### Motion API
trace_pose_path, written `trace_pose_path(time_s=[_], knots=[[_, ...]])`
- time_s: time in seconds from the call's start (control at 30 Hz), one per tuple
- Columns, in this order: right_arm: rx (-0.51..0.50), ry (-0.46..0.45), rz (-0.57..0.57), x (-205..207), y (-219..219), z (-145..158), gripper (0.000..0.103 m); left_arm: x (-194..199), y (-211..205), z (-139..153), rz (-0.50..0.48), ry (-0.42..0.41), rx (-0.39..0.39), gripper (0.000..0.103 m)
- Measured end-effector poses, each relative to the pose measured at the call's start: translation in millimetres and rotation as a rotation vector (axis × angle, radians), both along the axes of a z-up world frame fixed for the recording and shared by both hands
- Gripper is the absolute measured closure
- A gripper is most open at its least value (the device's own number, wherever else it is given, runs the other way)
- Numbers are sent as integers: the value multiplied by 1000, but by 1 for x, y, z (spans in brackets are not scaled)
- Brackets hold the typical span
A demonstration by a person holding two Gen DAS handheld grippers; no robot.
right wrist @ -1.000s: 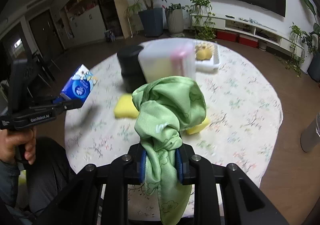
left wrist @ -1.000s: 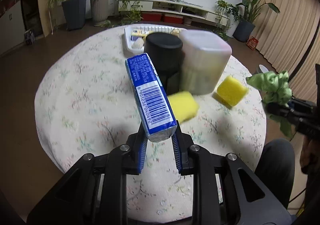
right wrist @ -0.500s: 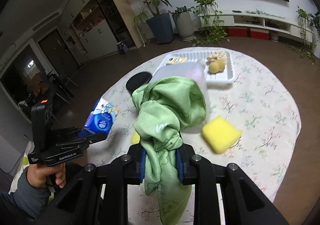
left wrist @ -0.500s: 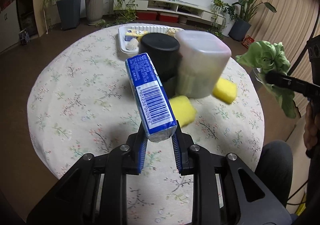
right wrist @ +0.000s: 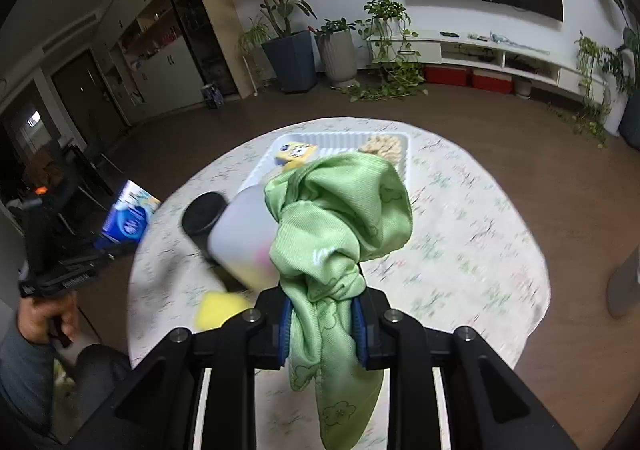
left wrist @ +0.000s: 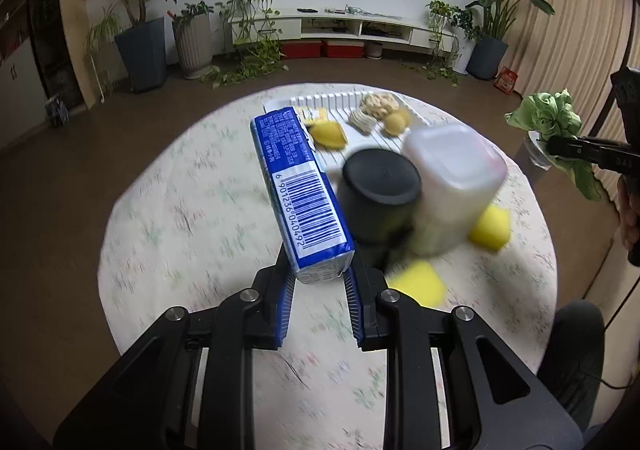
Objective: Organize soft objects
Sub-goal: 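Carry the tissue pack and green scrunchie to the white tray and open both tools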
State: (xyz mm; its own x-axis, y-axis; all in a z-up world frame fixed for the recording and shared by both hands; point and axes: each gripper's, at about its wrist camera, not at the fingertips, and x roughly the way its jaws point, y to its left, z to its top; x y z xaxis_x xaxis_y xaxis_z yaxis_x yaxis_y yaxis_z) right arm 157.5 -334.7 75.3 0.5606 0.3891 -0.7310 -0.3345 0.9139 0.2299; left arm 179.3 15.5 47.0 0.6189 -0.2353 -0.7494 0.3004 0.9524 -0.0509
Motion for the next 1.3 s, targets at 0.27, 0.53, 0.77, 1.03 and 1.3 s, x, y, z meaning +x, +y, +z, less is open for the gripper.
trace_pose_path(time_s=[0.27,0.53,0.77,1.03,1.3], knots=[[-49,11,15,67,1,1,77,78,-12,7,-72,8,58,81],[-124,35,92,154,27,-9,76,165,-35,-13,-154,71,99,81],[-179,93,168,219,60,-40,76,212,-64,-42,-235,122,100,81],[-219,138,253,256,101,-74,76,242,-82,-70,-278,148,137,81],[-235,177,284,273,121,-104,74,250,-78,-82,-259,152,130,79]])
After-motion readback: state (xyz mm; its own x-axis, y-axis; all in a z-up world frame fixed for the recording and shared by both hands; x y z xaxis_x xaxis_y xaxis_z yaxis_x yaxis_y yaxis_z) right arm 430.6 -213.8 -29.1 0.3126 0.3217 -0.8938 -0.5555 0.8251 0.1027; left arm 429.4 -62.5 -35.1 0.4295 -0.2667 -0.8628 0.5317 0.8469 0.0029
